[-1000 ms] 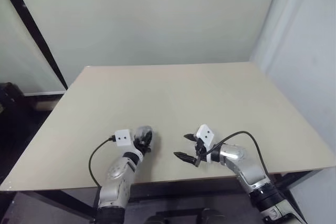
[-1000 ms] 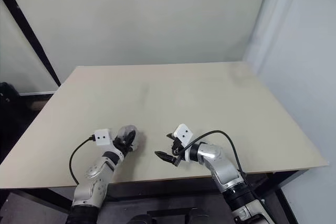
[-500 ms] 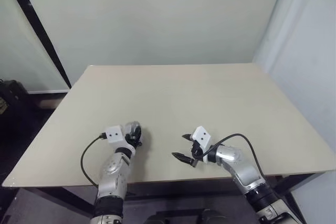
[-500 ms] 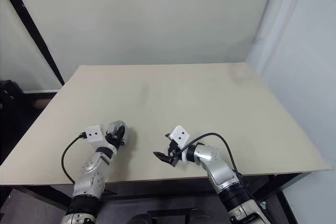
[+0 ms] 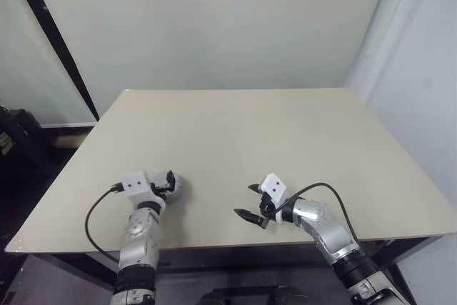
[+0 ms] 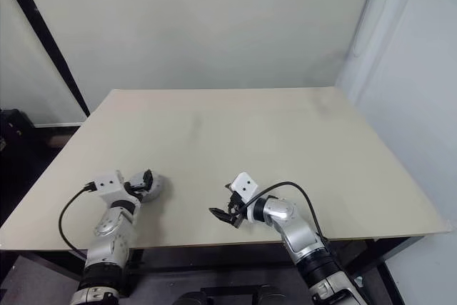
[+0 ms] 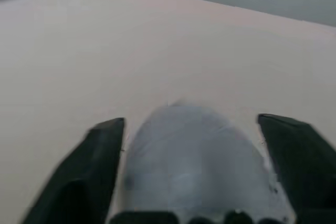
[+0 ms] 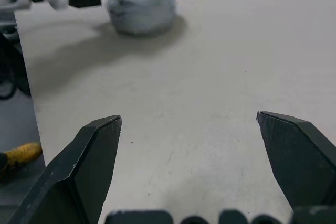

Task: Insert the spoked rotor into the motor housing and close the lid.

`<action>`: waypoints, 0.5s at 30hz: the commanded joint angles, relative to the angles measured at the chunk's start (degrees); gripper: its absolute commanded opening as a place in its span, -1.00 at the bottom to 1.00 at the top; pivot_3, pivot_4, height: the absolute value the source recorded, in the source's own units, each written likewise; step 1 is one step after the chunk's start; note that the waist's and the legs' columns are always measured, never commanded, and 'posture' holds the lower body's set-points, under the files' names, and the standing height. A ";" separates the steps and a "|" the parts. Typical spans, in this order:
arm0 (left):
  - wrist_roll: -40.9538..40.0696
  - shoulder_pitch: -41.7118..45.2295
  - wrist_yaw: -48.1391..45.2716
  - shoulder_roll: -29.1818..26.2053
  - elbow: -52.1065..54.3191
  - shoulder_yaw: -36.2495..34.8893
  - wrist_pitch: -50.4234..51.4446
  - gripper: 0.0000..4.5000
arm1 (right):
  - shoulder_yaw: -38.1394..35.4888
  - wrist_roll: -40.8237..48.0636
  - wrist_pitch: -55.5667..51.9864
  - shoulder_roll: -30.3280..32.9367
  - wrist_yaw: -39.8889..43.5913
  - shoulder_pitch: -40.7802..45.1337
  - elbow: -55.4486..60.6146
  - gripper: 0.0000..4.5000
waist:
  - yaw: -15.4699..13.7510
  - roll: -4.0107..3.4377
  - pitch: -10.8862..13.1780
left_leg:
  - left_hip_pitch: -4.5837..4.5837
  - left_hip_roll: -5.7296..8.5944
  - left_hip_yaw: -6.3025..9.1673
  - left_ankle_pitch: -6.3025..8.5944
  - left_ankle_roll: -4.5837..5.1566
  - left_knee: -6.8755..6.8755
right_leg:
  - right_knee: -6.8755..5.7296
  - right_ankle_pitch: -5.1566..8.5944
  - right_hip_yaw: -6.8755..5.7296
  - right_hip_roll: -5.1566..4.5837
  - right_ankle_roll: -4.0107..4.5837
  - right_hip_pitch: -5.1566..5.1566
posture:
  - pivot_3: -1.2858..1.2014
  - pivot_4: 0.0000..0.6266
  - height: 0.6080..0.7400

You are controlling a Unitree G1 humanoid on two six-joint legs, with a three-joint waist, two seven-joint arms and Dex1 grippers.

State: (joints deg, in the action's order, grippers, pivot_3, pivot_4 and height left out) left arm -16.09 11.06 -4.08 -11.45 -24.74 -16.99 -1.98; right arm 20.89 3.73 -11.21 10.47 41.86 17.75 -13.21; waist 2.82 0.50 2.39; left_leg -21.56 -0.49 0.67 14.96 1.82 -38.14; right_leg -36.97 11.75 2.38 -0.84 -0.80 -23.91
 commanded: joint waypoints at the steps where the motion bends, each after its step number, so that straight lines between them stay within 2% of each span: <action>1: 1.71 -1.28 0.55 -1.36 4.16 -0.67 -1.61 0.97 | -0.69 -0.21 1.51 -0.41 0.03 1.93 0.47 1.00 | 0.00 0.02 -0.01 | -0.01 0.00 -0.01 0.00 0.00 0.00 | 0.02 0.00 0.01 -0.01 0.00 0.00 | 0.03 -1.00 1.00; 10: 0.49 -7.84 -5.09 -3.31 17.91 1.49 1.39 0.97 | -3.05 0.48 2.43 -1.07 -1.35 2.63 -1.21 1.00 | -0.02 0.09 -0.06 | -0.02 -0.01 0.00 0.01 -0.02 -0.02 | 0.01 0.00 -0.01 -0.06 0.02 0.01 | 0.03 -1.00 1.00; 15: 0.27 -11.43 -12.81 -5.93 28.27 6.50 5.21 0.97 | -6.97 1.83 1.14 -0.38 -2.84 2.22 -1.12 1.00 | 0.00 0.08 -0.05 | -0.01 -0.01 -0.03 0.02 -0.03 -0.02 | 0.01 0.00 0.01 -0.06 0.02 0.00 | 0.03 -1.00 1.00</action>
State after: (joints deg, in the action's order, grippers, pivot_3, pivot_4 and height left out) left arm -15.50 -0.20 -13.99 -16.08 -1.80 -12.27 2.12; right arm 16.42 4.16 -10.27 9.92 39.79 18.97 -15.39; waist 2.83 0.59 2.34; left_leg -21.57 -0.49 0.65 14.98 1.79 -38.17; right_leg -36.96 11.75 2.39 -0.90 -0.77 -23.91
